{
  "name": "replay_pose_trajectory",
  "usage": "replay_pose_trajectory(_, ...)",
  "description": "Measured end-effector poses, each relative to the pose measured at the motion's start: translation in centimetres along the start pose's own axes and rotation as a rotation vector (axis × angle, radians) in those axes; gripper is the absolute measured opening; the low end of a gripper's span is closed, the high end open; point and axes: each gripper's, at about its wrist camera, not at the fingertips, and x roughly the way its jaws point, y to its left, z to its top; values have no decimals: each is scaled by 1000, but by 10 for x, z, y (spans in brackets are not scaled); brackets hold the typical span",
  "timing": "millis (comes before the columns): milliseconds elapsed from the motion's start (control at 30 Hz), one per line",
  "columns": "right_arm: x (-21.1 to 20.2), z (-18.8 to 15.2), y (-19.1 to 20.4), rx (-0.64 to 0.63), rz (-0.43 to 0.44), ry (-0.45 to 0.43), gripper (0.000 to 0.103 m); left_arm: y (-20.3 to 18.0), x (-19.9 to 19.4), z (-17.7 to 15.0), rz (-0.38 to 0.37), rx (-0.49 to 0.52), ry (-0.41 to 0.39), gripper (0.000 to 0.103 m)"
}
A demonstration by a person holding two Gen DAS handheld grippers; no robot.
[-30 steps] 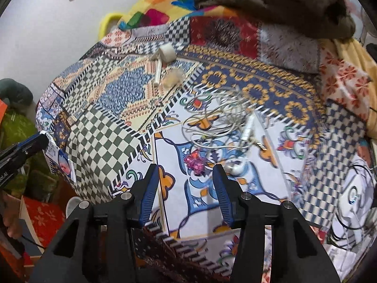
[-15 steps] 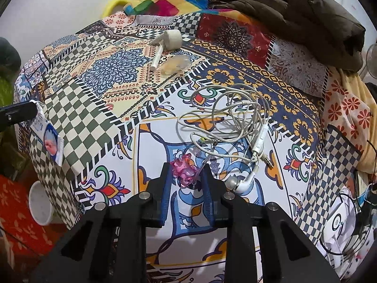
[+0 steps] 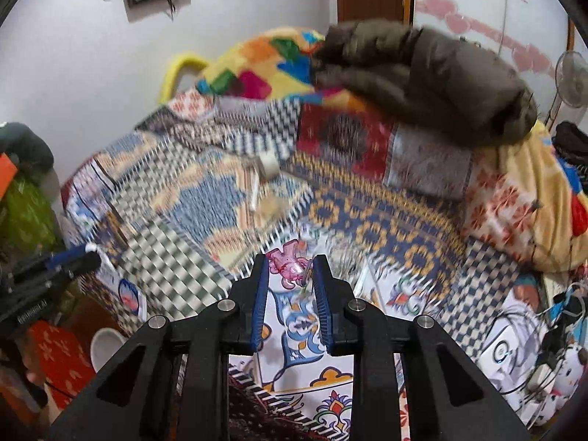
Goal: Collect trash
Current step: 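Carry the toothpaste tube and hair tie over the white bin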
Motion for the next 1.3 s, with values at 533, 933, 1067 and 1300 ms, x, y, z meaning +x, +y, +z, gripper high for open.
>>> replay_pose_trajectory(533,-75,-4,105,-105,65,-65,22,66,-137,-40,120,-35,-103,22)
replay_pose_trajectory(933,-97,-41,217,-217,173,-52,22,151,-214,-107,224,-136,-117,22)
replay_pose_trajectory(1067,-95,-56,251,-250,209,-33,22,174,-228,-131,259,-163,-103,22)
replay_pose_trajectory(1300,-86,-82,309,-311,272,5,22,217,-242,-174,311,-218,-63,22)
